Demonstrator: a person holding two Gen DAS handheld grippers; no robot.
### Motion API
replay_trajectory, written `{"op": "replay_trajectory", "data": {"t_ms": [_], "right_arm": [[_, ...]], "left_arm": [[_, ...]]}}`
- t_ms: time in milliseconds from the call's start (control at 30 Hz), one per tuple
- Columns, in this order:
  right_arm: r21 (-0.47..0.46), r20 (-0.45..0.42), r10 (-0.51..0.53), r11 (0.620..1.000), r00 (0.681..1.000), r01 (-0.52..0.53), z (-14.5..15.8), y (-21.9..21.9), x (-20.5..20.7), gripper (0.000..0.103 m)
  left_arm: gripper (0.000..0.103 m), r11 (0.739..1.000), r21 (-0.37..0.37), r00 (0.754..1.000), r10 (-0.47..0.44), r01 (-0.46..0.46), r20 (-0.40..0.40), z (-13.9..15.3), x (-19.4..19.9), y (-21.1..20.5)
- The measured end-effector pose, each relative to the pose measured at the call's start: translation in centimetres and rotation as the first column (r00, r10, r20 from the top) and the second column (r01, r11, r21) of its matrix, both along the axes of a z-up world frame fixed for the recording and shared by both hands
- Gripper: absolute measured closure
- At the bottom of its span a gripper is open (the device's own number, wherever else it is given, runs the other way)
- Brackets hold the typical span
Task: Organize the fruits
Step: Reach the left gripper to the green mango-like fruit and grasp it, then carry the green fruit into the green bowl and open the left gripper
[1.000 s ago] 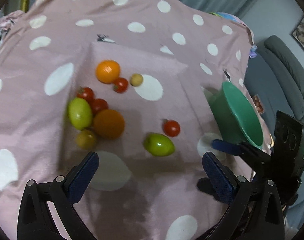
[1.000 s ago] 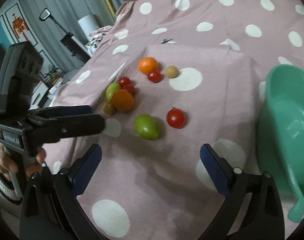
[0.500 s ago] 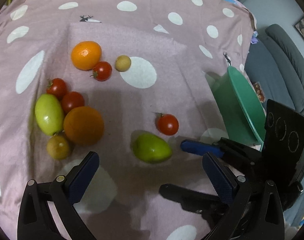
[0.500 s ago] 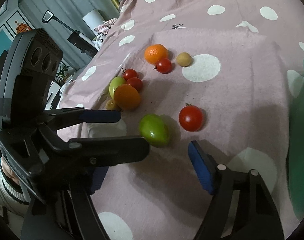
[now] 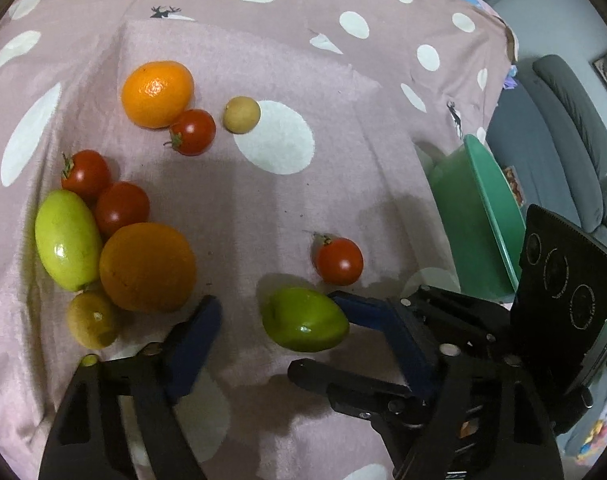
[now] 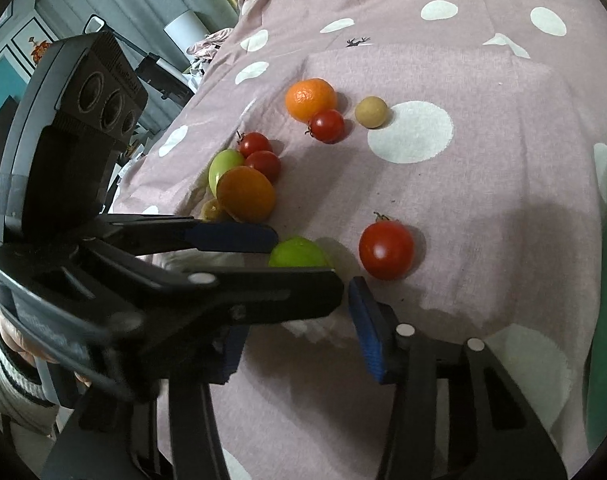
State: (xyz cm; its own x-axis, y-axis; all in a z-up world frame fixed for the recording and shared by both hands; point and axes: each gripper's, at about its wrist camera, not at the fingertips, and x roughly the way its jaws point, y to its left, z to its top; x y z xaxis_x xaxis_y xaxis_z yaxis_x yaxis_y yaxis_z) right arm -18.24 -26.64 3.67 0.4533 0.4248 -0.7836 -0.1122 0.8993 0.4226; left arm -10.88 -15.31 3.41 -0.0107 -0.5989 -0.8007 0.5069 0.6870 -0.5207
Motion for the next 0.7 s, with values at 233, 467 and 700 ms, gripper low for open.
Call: {"op": "replay_trajectory", "data": {"t_ms": [233,467,700], "right_arm": [[0.001,0.0,0.009,1.0,1.0,-0.009,-0.2,0.0,0.1,0.068],[0.017,0.009,-0.003,1.0,1.0,0.003,-0.1,-0.1,0.0,0.067],[0.008,0.07,-0.023,1.0,0.997,0.023,2.1,-0.3,-1.6,0.067]], "left_arm": [[0.046,0.999,-0.042,0.999,-0.033,0.031,-0.03,-0.3,0.0,-0.4],[0.05,0.999,-0.045,0.999,-0.026,0.025,-0.029,-0.2,-0.2,-0.1],[0.051,0.997,-0.065,0.999,-0.039,0.04,0.022,2.3,-1.3,-0.5]]}}
